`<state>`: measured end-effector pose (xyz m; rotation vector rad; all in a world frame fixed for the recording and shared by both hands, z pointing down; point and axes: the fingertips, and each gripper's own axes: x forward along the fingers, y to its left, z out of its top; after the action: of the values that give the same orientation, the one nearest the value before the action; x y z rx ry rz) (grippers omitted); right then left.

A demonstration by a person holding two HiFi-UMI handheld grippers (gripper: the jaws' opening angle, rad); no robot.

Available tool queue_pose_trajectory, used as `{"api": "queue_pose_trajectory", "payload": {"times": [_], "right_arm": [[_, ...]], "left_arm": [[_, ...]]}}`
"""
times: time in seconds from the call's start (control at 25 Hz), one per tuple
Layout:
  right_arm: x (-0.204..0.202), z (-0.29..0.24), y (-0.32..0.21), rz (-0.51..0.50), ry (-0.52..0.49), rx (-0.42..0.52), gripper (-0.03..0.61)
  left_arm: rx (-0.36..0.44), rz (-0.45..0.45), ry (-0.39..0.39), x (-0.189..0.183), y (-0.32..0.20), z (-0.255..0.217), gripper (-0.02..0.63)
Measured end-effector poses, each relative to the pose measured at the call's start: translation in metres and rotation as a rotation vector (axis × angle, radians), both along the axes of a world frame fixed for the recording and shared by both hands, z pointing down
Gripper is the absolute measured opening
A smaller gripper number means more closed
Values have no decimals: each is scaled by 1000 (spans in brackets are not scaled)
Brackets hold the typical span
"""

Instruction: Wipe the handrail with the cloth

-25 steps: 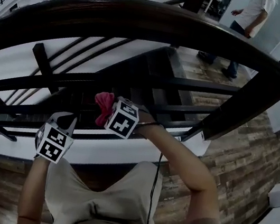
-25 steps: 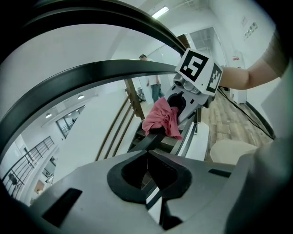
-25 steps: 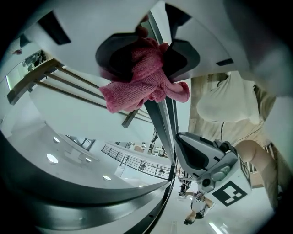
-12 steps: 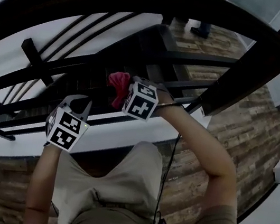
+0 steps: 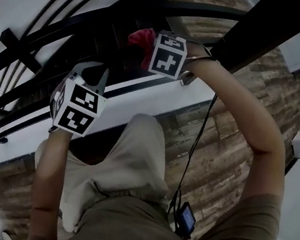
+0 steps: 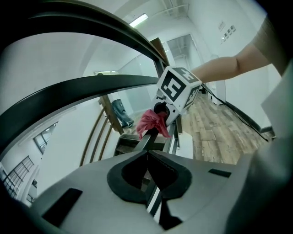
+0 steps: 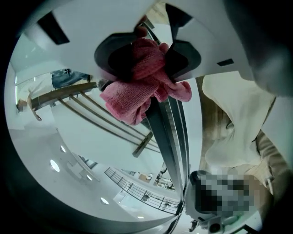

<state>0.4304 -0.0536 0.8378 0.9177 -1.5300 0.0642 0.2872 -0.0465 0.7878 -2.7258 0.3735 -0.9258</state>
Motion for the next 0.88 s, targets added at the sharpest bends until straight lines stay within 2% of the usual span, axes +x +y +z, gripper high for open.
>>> {"api": "queue_pose_trajectory", "payload": {"times": [0.24, 0.36, 0.6, 0.88], "right_arm": [[112, 3, 37, 134, 150, -61, 166], [153, 16, 57, 193, 205, -85, 167], [188, 21, 67, 260, 260, -47, 169], [212, 12, 71, 325, 312, 41, 169]], "left_arm": [[-36, 62, 3, 35, 37, 8, 18], [-43, 99, -1, 52, 58, 18, 18], [-14, 135, 10, 64, 78, 13, 18], [-16, 98, -11, 48, 66, 26, 18]]}}
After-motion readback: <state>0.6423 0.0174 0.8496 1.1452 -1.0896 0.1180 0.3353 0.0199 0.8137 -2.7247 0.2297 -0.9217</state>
